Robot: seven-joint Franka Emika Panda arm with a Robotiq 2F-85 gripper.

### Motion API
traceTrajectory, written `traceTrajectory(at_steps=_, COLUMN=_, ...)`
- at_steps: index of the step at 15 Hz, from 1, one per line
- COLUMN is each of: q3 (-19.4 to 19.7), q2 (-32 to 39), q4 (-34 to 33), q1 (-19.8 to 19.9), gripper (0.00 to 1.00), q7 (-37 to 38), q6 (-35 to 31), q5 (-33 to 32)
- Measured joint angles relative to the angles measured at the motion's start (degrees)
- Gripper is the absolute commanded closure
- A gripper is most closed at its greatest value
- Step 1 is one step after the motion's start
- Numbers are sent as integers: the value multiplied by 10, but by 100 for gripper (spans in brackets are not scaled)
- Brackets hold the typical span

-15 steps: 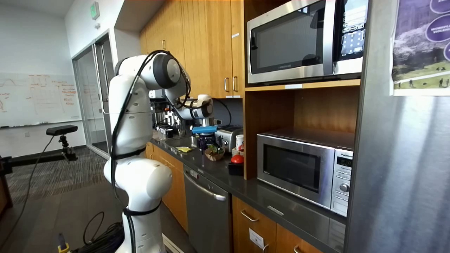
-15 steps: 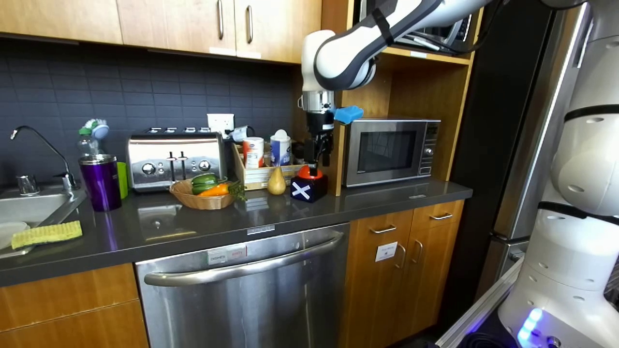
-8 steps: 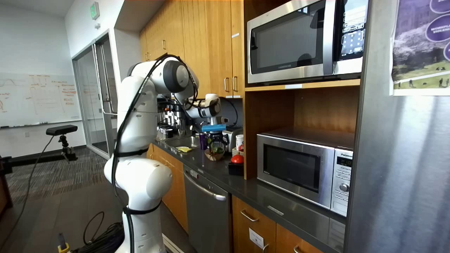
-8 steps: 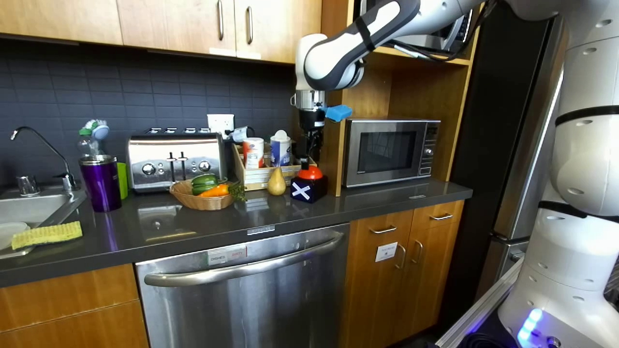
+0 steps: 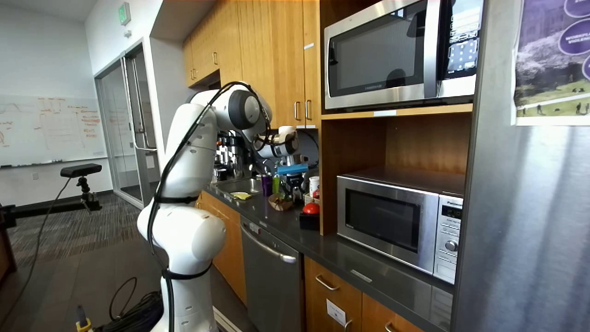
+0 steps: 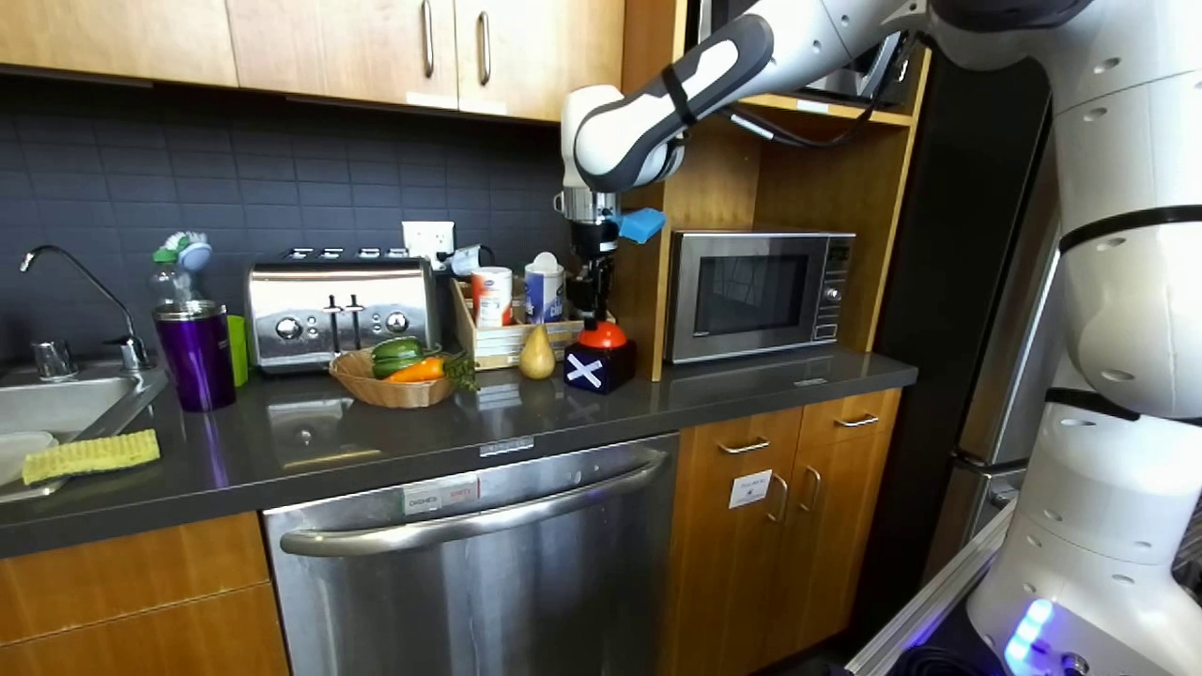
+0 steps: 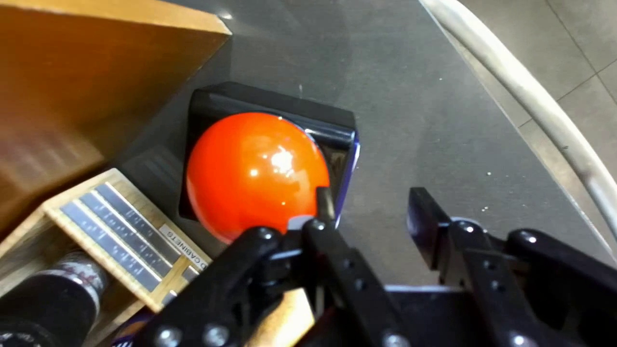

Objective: Press down the orange button

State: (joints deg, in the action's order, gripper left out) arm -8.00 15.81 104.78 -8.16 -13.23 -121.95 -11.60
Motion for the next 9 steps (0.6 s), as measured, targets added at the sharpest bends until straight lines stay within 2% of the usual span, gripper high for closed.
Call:
traceTrajectory(at_steps=2, q3=3, q2=18, q4=-24, q1=0, gripper=100, q7=0, q6=6, q5=-27)
traceTrajectory(at_steps=6, q3=10, q2=47, q4=-65, q1=-1, gripper=100, q7=-1, q6=23, q5=-71)
traceTrajectory(at_steps=9, q3=13, q2=61, q4=-84, q1=0, gripper=100, q7=-12, q6=36, q5=-76)
